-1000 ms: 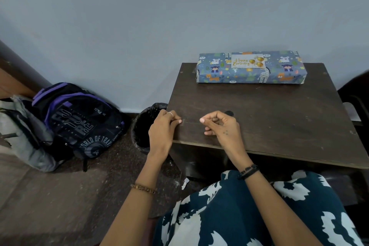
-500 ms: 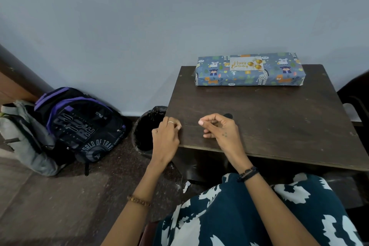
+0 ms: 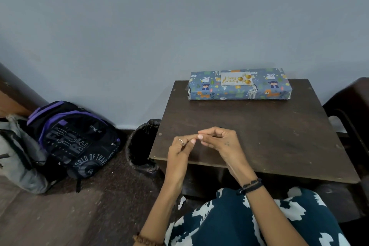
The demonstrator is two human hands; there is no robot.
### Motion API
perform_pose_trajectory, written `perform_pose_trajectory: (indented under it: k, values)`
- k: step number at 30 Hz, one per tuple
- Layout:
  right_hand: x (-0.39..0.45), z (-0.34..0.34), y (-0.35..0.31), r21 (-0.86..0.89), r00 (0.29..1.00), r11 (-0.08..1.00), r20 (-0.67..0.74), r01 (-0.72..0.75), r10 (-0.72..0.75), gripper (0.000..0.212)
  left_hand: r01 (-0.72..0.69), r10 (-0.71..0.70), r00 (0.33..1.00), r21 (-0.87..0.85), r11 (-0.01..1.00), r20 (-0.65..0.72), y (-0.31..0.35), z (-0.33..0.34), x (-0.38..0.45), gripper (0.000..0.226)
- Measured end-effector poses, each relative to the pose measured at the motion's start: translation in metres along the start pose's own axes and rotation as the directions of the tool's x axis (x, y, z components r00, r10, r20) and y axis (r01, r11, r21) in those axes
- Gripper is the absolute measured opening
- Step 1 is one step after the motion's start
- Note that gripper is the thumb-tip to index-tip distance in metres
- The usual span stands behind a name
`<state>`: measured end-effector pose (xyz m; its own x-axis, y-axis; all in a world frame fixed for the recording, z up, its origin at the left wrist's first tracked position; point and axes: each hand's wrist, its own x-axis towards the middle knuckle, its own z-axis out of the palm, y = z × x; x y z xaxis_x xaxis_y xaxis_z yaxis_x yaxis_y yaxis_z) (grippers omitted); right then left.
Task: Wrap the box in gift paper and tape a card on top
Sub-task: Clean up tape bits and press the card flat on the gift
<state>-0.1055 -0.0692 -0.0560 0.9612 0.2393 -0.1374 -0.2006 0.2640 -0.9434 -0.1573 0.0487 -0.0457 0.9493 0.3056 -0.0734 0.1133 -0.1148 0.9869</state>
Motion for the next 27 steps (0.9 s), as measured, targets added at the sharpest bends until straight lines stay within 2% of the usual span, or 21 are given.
perform_pose_trajectory:
  k: [4, 8, 14, 16, 18, 20, 22, 24, 27]
  values:
    - [0.007, -0.017, -0.009, -0.067, 0.997, 0.997, -0.071, 0.035, -0.04, 0.018, 0.009, -0.006, 1.0, -0.097, 0.995, 0.025, 0.006, 0.017, 0.006, 0.021]
    - [0.02, -0.052, -0.03, -0.159, 0.96, 0.984, -0.253, 0.079, -0.118, 0.019, 0.008, -0.025, 0.995, -0.177, 0.984, -0.097, 0.016, 0.027, 0.041, 0.027]
    - [0.053, -0.1, -0.061, -0.364, 0.78, 0.924, -0.542, 0.118, -0.313, 0.018, -0.059, 0.049, 0.988, -0.064, 0.996, -0.146, 0.027, 0.043, 0.108, 0.027]
    - [0.068, -0.109, -0.059, -0.381, 0.704, 0.918, -0.621, 0.115, -0.345, 0.026, -0.032, 0.027, 0.979, -0.024, 0.999, -0.203, 0.022, 0.047, 0.13, 0.043]
    - [0.082, -0.118, -0.06, -0.305, 0.64, 0.946, -0.707, 0.106, -0.3, 0.047, 0.021, -0.027, 0.974, -0.028, 0.999, -0.225, 0.018, 0.053, 0.145, 0.058]
    - [0.093, -0.128, -0.063, -0.151, 0.651, 0.985, -0.741, 0.078, -0.165, 0.064, 0.044, -0.06, 0.977, -0.081, 0.996, -0.205, 0.016, 0.061, 0.154, 0.06]
    - [0.099, -0.135, -0.066, -0.039, 0.706, 0.999, -0.708, 0.012, -0.036, 0.063, 0.034, -0.057, 0.981, -0.127, 0.991, -0.186, 0.016, 0.068, 0.16, 0.053]
    - [0.101, -0.138, -0.067, -0.012, 0.718, 0.999, -0.696, -0.031, 0.014, 0.053, 0.026, -0.054, 0.981, -0.147, 0.989, -0.189, 0.016, 0.071, 0.163, 0.047]
    - [0.095, -0.136, -0.065, 0.058, 0.727, 0.998, -0.684, -0.025, 0.058, 0.055, 0.046, -0.077, 0.978, -0.159, 0.986, -0.194, 0.017, 0.07, 0.157, 0.049]
